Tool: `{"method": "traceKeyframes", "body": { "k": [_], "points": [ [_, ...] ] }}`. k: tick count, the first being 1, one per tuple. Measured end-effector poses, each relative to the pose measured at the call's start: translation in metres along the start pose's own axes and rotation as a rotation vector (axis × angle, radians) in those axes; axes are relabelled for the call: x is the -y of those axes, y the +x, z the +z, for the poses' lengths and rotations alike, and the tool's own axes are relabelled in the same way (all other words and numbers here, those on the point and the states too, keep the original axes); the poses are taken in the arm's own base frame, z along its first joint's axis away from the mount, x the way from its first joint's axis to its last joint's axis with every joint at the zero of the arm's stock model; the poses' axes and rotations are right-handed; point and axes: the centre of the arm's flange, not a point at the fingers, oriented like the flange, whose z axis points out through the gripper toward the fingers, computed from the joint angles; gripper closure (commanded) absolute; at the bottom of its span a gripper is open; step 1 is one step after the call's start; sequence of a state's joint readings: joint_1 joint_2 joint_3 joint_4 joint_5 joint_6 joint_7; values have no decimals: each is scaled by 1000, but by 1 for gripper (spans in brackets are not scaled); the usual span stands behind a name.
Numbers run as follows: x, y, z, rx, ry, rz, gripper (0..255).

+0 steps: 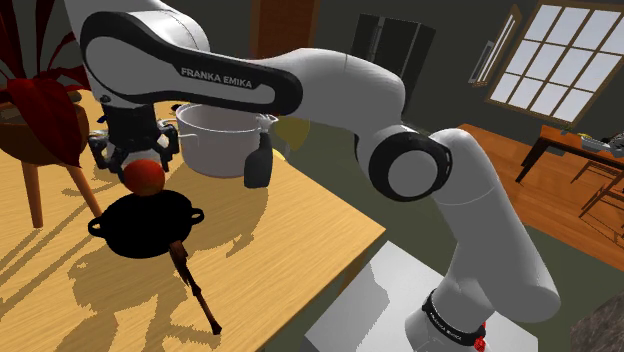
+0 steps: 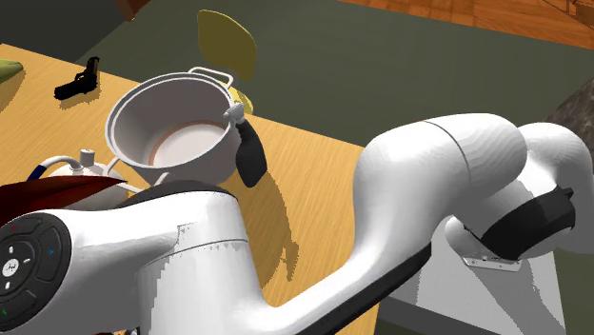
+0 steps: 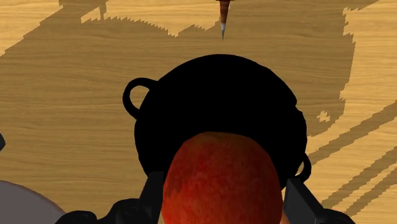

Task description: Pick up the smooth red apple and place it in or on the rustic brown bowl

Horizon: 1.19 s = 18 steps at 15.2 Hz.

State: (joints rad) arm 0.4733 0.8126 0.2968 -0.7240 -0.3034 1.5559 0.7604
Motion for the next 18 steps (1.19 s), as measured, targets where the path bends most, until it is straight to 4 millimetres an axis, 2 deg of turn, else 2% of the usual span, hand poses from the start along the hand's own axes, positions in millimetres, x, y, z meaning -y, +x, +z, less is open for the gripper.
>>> {"method": "traceKeyframes", "body": {
  "k": [13, 18],
  "points": [
    [4, -7, 67, 0, -1, 2, 255],
    [6, -8, 74, 0, -1, 1, 255]
  ]
}}
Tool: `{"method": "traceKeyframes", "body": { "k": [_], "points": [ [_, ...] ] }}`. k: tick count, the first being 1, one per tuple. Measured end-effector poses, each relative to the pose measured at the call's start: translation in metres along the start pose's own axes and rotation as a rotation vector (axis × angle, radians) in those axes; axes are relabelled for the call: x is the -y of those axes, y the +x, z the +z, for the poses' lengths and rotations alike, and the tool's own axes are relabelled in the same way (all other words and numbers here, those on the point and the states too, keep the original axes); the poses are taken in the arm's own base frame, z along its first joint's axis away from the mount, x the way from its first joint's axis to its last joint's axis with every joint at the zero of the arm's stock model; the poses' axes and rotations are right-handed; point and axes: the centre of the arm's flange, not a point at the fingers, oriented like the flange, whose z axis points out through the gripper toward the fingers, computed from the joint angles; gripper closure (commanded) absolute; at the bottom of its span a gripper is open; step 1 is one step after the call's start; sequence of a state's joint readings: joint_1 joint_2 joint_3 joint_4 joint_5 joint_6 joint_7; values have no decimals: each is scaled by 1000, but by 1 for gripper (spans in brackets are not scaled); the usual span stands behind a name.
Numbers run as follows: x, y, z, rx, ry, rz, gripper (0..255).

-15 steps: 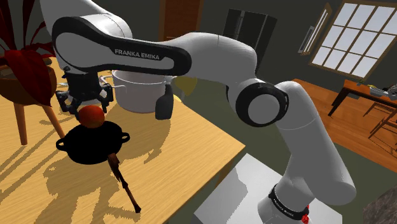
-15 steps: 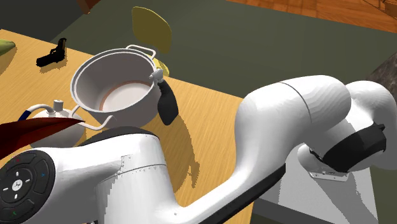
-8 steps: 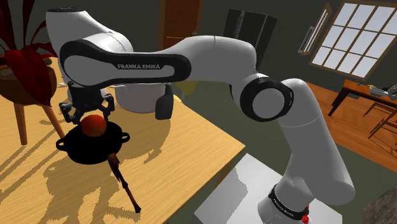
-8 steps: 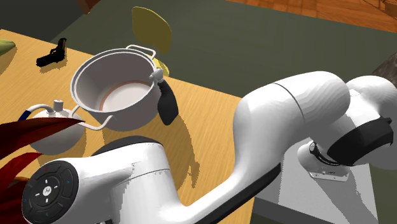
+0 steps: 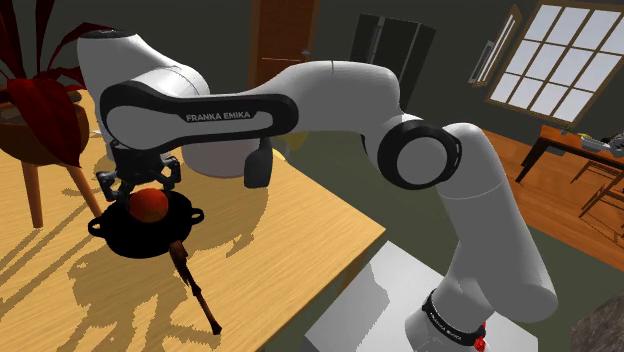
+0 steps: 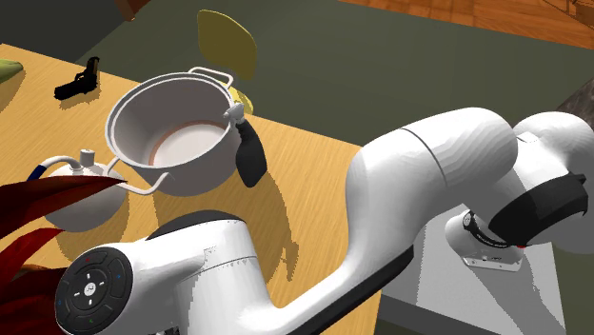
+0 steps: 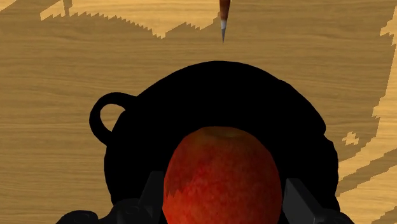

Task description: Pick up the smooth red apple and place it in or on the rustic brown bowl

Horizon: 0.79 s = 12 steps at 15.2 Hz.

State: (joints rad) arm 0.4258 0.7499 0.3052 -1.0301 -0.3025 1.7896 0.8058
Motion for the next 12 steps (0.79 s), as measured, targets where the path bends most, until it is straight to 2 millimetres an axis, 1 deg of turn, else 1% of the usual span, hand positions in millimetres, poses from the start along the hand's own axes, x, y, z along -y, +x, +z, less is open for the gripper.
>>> {"method": "traceKeyframes", "body": {
  "k": [2, 3, 9, 10, 12],
  "points": [
    [0, 0, 0, 0, 0, 0, 255],
    [0, 0, 0, 0, 0, 0, 0],
    [0, 0, 0, 0, 0, 0, 0],
    [1, 0, -6, -1, 0, 0, 0],
    [1, -1, -27, -1, 1, 0, 0]
  ]
}}
